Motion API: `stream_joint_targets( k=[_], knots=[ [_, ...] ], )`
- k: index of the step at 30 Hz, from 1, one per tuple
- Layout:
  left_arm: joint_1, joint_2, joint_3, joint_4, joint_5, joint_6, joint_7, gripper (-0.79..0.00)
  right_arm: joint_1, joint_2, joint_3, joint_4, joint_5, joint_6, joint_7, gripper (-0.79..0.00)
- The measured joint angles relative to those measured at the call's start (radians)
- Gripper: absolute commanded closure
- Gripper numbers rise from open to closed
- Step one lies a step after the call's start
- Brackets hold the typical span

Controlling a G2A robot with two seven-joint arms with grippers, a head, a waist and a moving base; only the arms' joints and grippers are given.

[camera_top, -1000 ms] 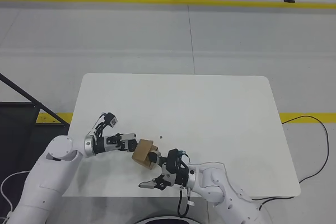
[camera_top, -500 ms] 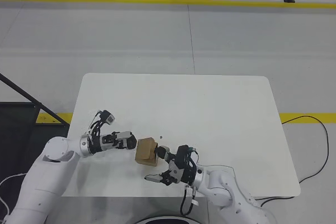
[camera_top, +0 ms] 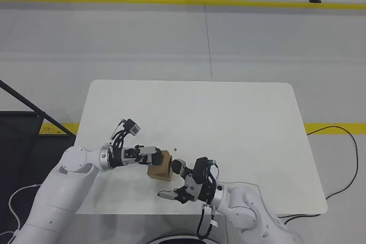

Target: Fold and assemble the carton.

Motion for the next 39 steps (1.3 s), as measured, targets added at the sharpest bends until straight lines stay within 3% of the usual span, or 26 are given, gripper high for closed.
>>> stream_joint_targets(
  k=[11, 39],
  knots=[
    [-0.021, -0.005, 0.023, 0.030, 0.002, -0.002, -0.002, -0.785, 0.064, -0.007, -0.042, 0.081, 0.105, -0.027, 0.089, -0.785],
    [-0.035, -0.009, 0.040, 0.057, -0.005, -0.004, -0.014, -0.785, 0.082, -0.006, -0.084, 0.077, -0.006, -0.031, 0.078, -0.785]
  ],
)
